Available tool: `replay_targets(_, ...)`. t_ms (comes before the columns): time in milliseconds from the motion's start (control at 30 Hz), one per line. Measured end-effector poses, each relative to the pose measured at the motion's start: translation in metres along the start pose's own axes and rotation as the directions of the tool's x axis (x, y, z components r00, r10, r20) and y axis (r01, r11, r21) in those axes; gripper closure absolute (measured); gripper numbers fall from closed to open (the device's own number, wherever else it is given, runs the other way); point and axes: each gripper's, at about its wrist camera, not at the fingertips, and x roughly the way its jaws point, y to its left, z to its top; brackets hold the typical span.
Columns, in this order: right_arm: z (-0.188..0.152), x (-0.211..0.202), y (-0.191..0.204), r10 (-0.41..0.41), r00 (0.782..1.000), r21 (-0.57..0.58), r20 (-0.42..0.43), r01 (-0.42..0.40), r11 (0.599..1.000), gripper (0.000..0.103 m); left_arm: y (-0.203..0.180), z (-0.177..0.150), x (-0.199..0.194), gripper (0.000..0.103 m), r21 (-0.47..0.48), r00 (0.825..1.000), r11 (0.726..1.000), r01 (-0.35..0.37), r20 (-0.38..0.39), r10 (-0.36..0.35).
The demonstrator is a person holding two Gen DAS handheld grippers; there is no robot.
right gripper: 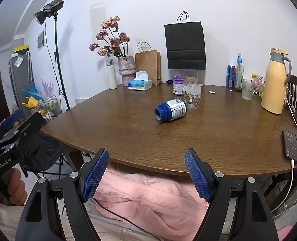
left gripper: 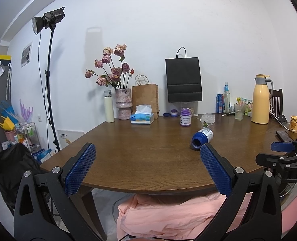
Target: Flip cup upright
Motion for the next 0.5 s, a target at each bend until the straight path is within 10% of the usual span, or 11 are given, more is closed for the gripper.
replay_targets(500, 0.0024, -0.0004, -0.0008, 0.003, 1.000, 0.002, -0.001, -0.003, 1.000, 0.020, 0.0008, 0.0017, 0.0001, 0.000, 0.000, 1.000, 1.000, -0.004, 0.003, 0.004)
